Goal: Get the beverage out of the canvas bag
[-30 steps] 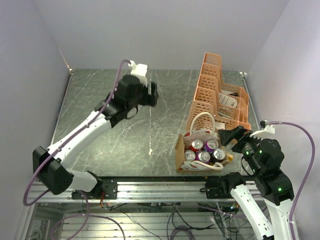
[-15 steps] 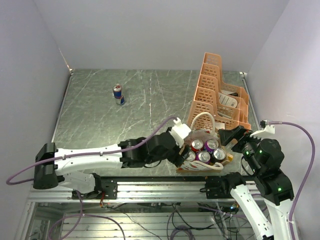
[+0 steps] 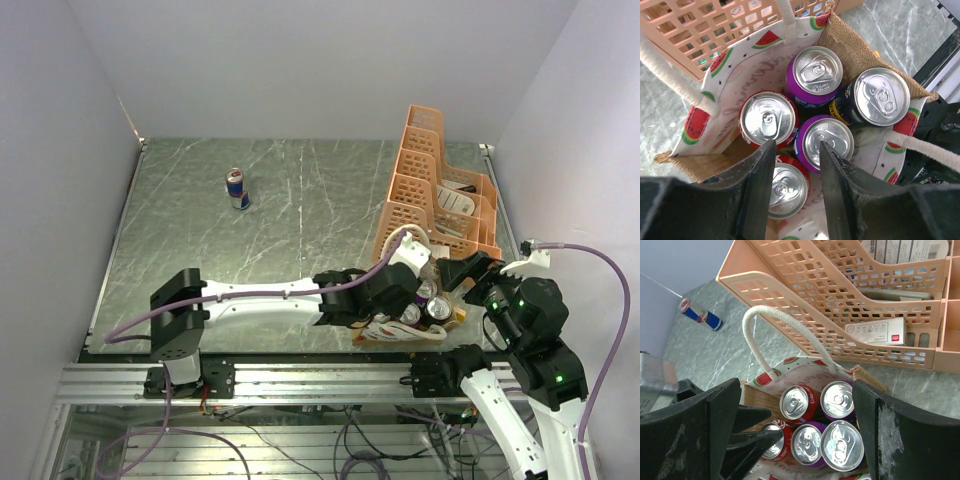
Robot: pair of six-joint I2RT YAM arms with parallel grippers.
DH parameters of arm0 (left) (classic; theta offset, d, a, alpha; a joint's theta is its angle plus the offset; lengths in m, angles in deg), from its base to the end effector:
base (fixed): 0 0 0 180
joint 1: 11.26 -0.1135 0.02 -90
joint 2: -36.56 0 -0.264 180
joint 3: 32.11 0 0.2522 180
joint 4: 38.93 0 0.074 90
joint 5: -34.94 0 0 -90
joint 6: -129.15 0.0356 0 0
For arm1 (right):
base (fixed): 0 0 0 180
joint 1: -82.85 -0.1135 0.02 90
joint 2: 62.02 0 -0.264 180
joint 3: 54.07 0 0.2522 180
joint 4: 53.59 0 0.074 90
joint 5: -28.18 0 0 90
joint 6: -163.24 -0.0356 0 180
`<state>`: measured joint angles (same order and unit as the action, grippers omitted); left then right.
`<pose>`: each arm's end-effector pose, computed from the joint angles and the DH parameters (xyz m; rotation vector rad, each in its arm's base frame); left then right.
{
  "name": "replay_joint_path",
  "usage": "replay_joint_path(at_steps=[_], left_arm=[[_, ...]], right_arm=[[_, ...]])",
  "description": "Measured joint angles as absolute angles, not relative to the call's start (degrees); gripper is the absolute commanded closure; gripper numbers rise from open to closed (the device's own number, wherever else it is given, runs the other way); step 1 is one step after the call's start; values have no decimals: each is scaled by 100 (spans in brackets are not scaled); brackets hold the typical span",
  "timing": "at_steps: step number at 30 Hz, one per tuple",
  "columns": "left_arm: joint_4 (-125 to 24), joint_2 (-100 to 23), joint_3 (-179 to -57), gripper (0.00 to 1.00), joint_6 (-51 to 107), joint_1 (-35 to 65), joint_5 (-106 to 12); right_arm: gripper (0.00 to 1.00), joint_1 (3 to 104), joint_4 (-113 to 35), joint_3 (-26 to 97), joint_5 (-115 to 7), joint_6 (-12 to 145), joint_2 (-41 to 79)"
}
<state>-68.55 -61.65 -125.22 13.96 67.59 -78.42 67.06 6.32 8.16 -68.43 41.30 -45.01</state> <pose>0.0905 -0.3864 0.2916 0.7710 2.0458 -0.6207 0.0502 0.0099 0.3420 0.3416 1.8205 0.4800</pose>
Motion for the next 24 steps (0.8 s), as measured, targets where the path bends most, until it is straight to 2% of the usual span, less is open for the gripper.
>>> replay_joint_path(at_steps=[4, 24], left_arm=[[-6954, -6458, -12721, 52, 1110, 6759, -7861], [-7850, -7383, -13658, 28, 414, 6759, -8873]], right_arm=[[7, 6704, 632, 816, -6843, 4130, -4503], [7, 6706, 628, 816, -6845, 4130, -4625]])
